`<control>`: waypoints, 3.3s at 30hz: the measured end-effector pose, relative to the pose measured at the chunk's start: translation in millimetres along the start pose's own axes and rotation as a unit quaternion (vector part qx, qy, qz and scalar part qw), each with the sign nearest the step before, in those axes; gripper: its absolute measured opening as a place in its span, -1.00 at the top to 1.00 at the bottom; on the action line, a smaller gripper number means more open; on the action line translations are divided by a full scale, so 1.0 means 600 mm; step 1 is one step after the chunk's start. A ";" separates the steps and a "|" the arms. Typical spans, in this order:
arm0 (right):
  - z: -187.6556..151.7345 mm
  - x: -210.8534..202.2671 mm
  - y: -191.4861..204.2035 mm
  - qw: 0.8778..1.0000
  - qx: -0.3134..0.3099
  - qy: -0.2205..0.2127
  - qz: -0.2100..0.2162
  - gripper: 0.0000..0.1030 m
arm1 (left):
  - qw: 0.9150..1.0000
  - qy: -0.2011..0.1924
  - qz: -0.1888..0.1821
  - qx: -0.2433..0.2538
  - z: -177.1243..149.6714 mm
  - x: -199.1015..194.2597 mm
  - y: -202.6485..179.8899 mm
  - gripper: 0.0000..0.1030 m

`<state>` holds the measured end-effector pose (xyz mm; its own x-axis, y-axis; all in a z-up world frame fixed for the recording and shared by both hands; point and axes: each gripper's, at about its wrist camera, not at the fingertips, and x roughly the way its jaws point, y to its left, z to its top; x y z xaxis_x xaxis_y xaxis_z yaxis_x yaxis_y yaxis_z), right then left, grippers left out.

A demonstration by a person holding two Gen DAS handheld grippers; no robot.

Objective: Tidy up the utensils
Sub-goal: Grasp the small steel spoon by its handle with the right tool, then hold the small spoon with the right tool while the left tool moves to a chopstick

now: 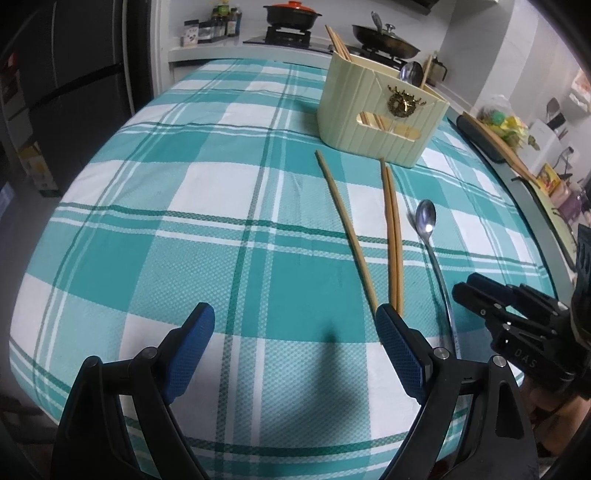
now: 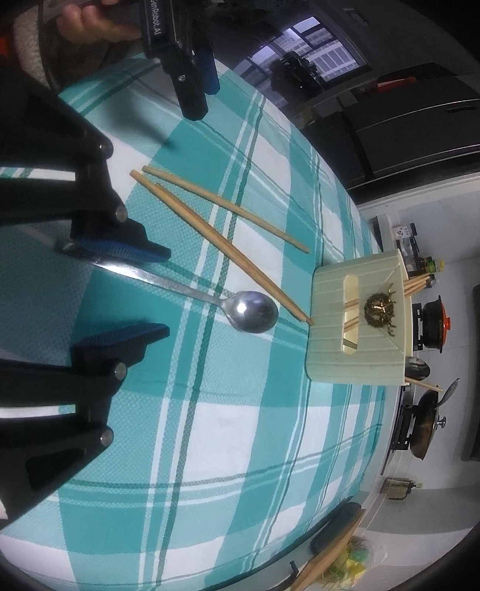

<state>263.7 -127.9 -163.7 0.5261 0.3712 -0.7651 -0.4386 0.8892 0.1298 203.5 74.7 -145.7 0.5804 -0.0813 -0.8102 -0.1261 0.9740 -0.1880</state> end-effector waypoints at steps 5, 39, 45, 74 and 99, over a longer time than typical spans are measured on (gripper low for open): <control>0.006 0.032 0.018 1.000 -0.016 0.012 -0.009 0.34 | 1.000 0.003 0.001 0.000 -0.004 0.001 0.000 -0.74; -0.042 -0.010 -0.107 0.983 0.083 0.013 -0.165 0.75 | 0.994 0.039 -0.008 0.099 0.055 0.114 -0.094 -0.79; -0.042 -0.011 -0.107 0.983 0.081 0.012 -0.165 0.75 | 0.996 0.048 -0.013 0.079 0.064 0.121 -0.086 -0.81; -0.041 -0.009 -0.104 0.983 0.074 0.010 -0.168 0.74 | 0.994 0.053 0.014 0.097 0.130 0.183 -0.103 -0.94; -0.016 0.011 -0.099 0.993 0.022 0.045 -0.111 -0.07 | 0.997 0.066 -0.008 0.027 0.169 0.185 -0.020 -0.94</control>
<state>286.4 -180.8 -182.7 0.5382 0.1409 -0.8310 -0.2851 0.9582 -0.0222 351.4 75.2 -177.1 0.4703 -0.1206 -0.8742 -0.0721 0.9821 -0.1742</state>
